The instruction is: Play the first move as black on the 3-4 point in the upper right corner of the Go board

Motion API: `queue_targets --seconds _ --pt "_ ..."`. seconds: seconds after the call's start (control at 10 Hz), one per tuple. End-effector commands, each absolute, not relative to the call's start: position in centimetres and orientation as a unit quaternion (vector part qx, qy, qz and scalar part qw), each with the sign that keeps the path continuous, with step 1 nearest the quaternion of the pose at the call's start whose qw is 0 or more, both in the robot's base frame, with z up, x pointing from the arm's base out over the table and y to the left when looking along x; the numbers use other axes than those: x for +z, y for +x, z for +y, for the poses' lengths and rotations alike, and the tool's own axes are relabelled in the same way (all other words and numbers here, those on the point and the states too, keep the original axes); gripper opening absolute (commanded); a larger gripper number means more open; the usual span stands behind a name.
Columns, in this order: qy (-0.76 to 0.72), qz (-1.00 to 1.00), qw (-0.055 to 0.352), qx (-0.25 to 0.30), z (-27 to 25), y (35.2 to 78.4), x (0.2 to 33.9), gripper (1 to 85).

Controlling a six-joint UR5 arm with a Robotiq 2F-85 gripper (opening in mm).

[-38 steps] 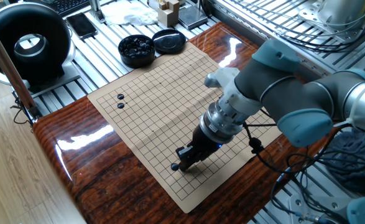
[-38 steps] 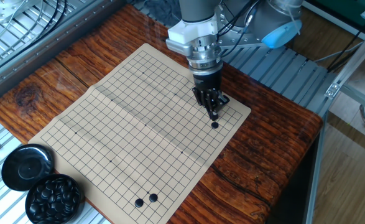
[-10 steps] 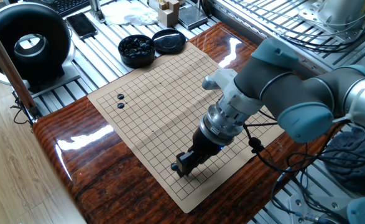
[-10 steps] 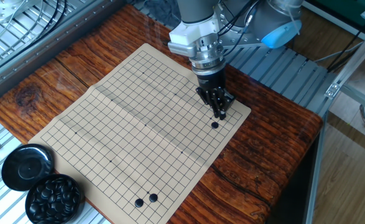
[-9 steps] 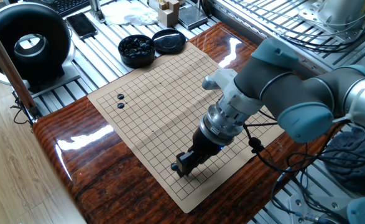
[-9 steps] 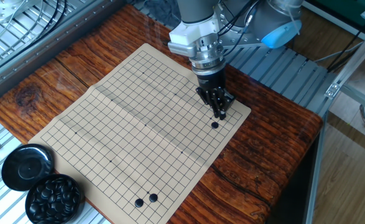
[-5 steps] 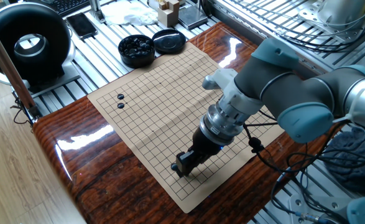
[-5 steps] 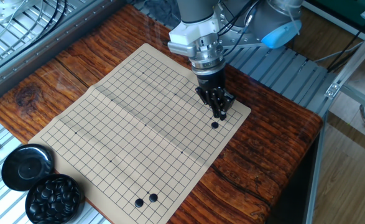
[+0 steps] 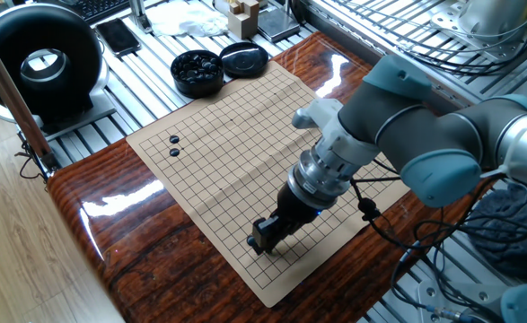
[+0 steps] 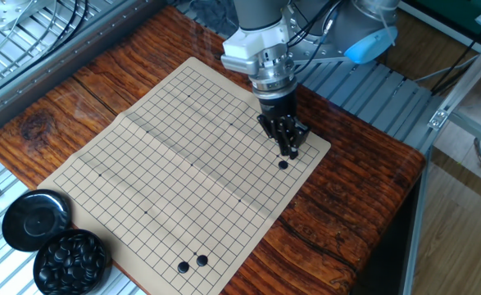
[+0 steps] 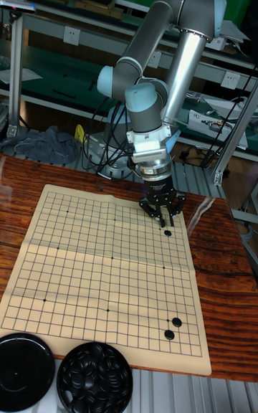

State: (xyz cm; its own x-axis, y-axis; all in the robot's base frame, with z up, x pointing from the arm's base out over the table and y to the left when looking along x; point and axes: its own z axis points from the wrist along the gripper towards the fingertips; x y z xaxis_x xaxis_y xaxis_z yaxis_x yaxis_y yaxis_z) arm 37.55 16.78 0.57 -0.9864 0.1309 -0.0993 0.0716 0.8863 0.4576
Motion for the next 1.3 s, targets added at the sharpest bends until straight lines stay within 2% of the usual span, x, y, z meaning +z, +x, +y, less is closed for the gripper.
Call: queue_targets --seconds 0.0,0.7,1.2 --pt "0.048 0.971 0.07 0.221 16.07 37.87 0.58 29.3" --pt "0.039 0.975 0.072 0.206 15.46 37.79 0.45 29.0" --pt "0.039 0.976 0.069 0.204 15.37 37.67 0.47 21.3"
